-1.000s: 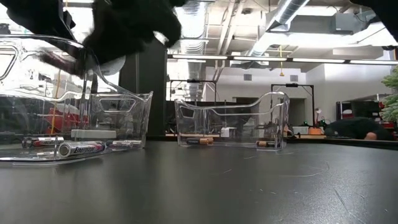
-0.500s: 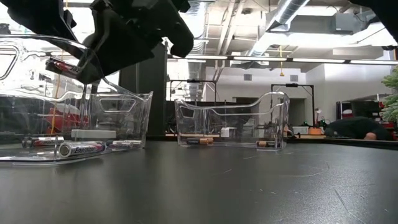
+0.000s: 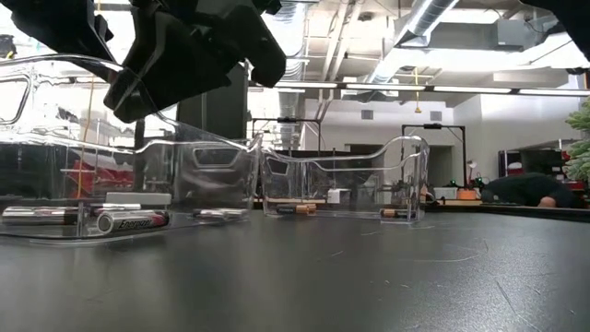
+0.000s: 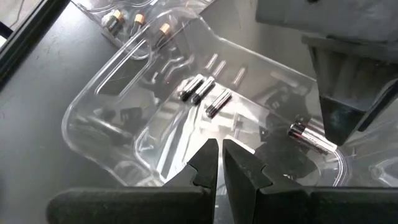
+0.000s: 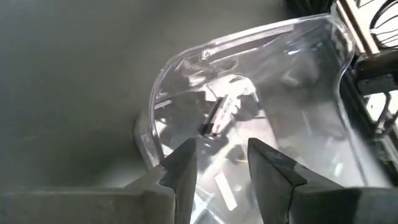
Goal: Sort batteries
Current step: Adjust the two transparent bins to the center of the table
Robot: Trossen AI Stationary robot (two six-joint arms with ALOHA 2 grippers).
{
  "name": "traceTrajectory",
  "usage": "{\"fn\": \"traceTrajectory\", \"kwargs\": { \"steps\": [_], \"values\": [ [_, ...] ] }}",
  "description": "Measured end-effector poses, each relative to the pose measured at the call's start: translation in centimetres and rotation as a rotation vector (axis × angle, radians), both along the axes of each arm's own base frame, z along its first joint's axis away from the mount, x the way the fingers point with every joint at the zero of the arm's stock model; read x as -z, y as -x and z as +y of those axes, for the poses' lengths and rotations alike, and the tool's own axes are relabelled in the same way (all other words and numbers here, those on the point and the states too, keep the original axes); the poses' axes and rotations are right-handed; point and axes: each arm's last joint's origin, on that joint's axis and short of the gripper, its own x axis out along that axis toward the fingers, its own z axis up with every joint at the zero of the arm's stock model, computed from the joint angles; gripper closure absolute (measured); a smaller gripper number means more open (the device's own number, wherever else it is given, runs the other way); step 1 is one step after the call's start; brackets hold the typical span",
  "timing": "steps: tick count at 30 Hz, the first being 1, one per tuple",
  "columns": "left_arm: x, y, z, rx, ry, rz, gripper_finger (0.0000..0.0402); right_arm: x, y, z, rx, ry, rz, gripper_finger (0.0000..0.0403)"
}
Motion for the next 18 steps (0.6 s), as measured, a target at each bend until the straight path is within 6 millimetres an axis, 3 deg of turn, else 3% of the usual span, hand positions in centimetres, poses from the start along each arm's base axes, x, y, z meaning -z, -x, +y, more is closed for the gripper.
{"fn": "traceTrajectory", "kwargs": {
  "steps": [5, 14, 18],
  "values": [
    [0.0, 0.0, 0.0, 0.0, 0.0, 0.0, 0.0381, -0.8, 0.0, 0.3, 0.018, 0.105, -0.058, 0.0244],
    [0.0, 0.0, 0.0, 0.001, -0.001, 0.001, 0.0381, -4.5, -0.1, 1.0, 0.135, 0.268, -0.196, 0.0244],
    [0.0, 0.0, 0.1, 0.004, -0.028, -0.004, 0.0381, -6.5, 0.4, 1.8, 0.176, 0.264, -0.22, 0.0249]
  ]
}}
